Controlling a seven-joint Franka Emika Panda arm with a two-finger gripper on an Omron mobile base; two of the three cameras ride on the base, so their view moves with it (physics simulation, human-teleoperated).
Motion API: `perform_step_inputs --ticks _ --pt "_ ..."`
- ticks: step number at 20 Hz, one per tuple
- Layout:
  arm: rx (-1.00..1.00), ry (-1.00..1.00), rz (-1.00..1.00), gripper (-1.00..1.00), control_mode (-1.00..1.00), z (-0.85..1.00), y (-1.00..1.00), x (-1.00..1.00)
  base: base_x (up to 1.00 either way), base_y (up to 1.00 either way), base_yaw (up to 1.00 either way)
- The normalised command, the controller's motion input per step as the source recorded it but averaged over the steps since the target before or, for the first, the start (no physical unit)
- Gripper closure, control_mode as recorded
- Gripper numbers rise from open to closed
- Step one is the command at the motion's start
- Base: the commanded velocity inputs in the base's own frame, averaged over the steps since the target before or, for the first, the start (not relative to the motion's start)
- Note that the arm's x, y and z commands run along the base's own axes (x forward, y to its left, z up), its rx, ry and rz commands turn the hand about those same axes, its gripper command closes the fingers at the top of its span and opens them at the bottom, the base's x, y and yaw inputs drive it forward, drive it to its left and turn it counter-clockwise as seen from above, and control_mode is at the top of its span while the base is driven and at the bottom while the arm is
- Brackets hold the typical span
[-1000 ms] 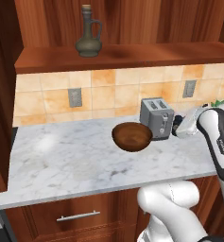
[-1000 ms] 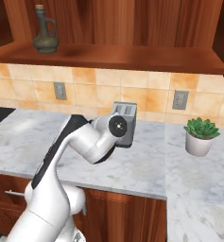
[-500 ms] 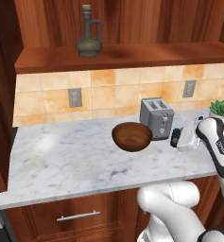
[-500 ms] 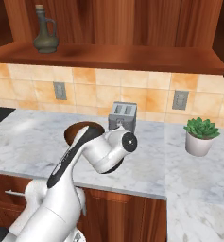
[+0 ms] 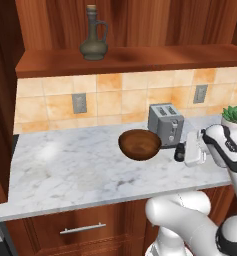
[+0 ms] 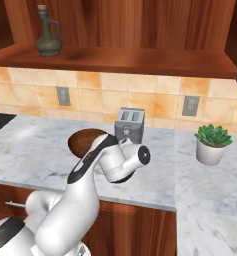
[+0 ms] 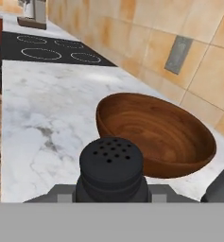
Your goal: Retrieve the bottle and the shaker from the cabinet and place them next to the mixing bowl on the counter. Then add garlic from the fridge to the mixing bowl.
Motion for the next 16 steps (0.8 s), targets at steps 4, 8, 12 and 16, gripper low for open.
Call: perform_step_inputs --ticks 4,8,12,16 --pt "0.04 0.0 0.13 1.0 -1.0 -0.21 -0.01 0.15 0.0 0.0 0.0" --pt "0.05 0.0 0.1 1.0 -1.0 -0.18 0.0 0.2 0.0 0.0 0.0" --pt "0.04 0.0 0.06 1.0 -1.0 -0.21 0.0 0.19 0.0 0.0 0.0" --pt "0.0 0.0 0.01 1.0 -1.0 -0.26 0.0 0.15 0.0 0.0 0.0"
